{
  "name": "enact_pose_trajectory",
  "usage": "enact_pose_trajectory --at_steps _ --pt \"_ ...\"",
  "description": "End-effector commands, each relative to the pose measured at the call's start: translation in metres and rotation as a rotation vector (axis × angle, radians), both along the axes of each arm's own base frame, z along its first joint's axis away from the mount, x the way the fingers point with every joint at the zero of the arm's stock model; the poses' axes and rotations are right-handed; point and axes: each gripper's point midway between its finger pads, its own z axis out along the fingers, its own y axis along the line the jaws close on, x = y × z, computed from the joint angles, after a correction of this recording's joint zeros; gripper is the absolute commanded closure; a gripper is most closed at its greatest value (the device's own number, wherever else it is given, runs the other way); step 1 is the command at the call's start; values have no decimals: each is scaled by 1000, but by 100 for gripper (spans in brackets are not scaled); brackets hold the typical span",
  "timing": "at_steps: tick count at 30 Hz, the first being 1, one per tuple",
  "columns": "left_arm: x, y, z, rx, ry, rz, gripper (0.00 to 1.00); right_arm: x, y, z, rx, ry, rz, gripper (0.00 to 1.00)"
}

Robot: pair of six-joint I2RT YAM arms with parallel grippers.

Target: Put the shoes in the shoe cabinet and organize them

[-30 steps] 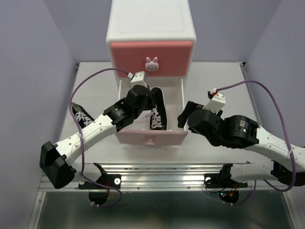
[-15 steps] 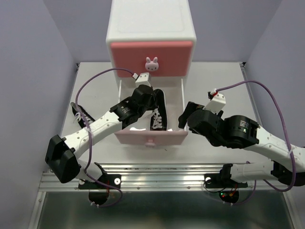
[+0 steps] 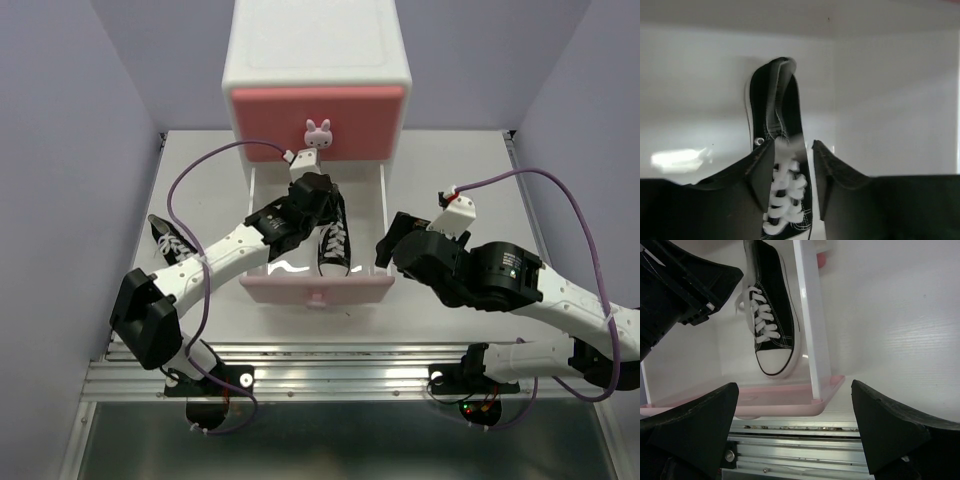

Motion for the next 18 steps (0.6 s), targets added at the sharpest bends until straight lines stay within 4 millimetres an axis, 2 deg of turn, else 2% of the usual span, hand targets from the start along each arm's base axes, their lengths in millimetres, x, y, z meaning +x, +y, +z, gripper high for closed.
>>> enact_pose_trajectory --at_steps 1,2,7,10,11,14,15,16,17,18 --pt "13 -2 39 -67 -75 54 48 6 -9 10 24 -46 -55 0" --pt "13 -2 41 -72 -76 55 48 6 -9 10 26 -46 -55 0" --pt "14 -3 47 -81 -74 59 35 7 -11 11 22 -52 -59 0" --pt "13 -3 66 -101 -90 55 29 7 -13 12 26 -57 -61 0" --pt "11 -2 78 -119 -103 50 23 7 -13 13 27 -58 -61 0" --pt "3 6 113 -153 -131 51 15 6 -15 14 37 -59 -59 0" --pt "-5 14 134 -181 -157 52 11 5 -16 12 36 -55 -58 0" --pt "-10 18 144 -193 -170 45 9 4 -17 12 39 -55 -57 0" --pt "-20 27 164 -220 -205 33 8 4 -18 10 34 -53 -55 0" --pt "-27 32 172 -233 -220 24 6 3 -19 8 27 -51 -53 0"
